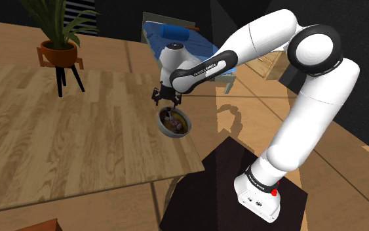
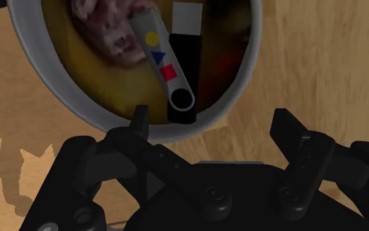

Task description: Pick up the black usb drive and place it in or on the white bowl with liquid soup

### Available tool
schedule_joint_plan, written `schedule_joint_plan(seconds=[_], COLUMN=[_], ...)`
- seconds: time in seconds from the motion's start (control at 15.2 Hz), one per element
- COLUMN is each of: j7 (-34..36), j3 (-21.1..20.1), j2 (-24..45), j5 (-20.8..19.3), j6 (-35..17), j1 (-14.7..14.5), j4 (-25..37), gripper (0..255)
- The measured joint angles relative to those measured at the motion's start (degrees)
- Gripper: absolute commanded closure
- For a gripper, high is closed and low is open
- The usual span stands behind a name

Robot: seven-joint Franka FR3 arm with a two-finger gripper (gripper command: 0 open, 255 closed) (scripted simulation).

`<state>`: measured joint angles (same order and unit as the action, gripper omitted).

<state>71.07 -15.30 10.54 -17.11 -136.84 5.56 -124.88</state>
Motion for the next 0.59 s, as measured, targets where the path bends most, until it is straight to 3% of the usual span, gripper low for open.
schedule_joint_plan(seconds=[0.59], j7=[3.04], j3=[1.22], j2=[3.86], j5=[-2.87], j6=[-3.53], j1=[-0.31], j4=[-0.02], gripper=[0])
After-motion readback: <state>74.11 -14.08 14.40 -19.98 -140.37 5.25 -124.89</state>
